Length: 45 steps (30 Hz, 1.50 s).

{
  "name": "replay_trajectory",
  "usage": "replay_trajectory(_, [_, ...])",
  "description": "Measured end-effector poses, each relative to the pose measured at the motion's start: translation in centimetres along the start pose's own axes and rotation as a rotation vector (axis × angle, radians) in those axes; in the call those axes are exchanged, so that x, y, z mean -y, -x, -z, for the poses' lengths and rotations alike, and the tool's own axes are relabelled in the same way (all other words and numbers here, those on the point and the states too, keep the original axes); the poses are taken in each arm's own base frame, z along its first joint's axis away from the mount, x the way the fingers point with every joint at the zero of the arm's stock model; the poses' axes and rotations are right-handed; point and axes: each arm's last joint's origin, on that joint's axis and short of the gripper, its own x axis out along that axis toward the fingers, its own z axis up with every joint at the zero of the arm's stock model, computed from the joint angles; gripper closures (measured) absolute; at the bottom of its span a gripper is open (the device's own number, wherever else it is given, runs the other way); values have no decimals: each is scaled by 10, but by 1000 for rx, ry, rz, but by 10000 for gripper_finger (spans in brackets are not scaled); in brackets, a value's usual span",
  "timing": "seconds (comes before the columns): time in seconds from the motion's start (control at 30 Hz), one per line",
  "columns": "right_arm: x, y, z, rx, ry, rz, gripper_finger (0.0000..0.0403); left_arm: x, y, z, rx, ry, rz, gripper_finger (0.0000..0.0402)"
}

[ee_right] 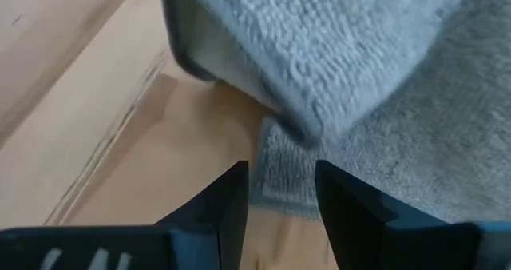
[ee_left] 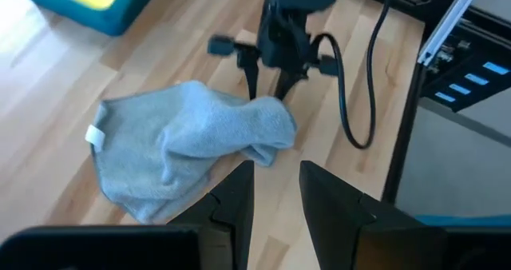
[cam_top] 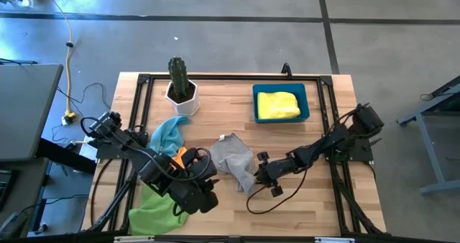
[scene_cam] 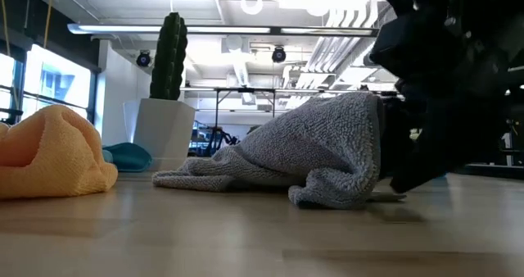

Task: Fold microfiber towels
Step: Fold the gray microfiber cloth

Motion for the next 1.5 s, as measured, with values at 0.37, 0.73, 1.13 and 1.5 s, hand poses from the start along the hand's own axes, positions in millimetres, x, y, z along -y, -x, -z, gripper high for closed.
replay_trajectory(0.37, [-2,-19,12,-27,-130,-12,274,1,0,1,-26,-158,31,310])
replay_trajectory(0.73, [-4,-19,13,-51,-419,-72,396,0,0,-1,1,-284,7,310])
replay_trajectory(1.13, [-8,-18,15,-118,-655,-172,400,-7,-3,-10,151,-210,-141,310])
replay_trajectory(1.5, [-10,-11,18,-228,-686,-258,402,-13,-9,-18,158,-186,-171,310])
